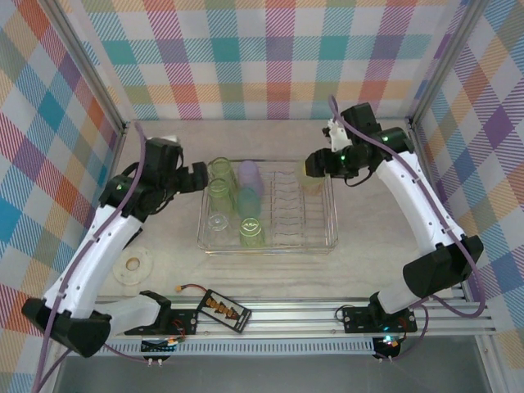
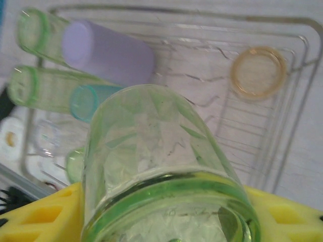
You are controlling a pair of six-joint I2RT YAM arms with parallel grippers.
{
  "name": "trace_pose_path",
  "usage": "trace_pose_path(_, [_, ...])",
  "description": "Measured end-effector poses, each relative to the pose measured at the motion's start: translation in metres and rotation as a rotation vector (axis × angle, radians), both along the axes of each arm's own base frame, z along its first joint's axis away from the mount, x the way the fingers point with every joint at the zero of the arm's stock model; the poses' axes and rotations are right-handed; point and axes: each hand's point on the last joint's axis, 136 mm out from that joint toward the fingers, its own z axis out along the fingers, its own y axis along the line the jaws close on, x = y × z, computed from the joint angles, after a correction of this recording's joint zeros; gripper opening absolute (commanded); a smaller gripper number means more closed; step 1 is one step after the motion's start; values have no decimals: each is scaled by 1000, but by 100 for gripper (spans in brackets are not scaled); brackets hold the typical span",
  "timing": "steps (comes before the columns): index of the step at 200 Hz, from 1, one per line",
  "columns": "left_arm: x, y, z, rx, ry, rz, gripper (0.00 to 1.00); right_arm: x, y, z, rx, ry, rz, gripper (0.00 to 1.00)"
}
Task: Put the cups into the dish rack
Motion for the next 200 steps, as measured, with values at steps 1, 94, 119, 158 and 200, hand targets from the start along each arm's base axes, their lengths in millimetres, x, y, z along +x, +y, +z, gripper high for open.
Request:
trace_pose_path(1, [-1, 1, -1, 2, 1, 4, 100, -1, 0, -2, -7, 2, 2, 48])
trace_pose_path(94, [-25, 54, -67, -2, 125, 213, 100, -13, -20, -77, -324, 92, 93, 44])
trace_pose_path(119, [-21, 58, -64, -13, 108, 234, 100, -9, -26, -86, -395, 77, 102, 44])
trace_pose_path(158, [-18, 64, -69, -49, 113, 262, 100, 5, -26, -111, -519, 74, 152, 44])
trace_pose_path(200, [-17, 59, -83, -95, 151, 250, 100, 18, -23, -129, -566, 65, 195, 46])
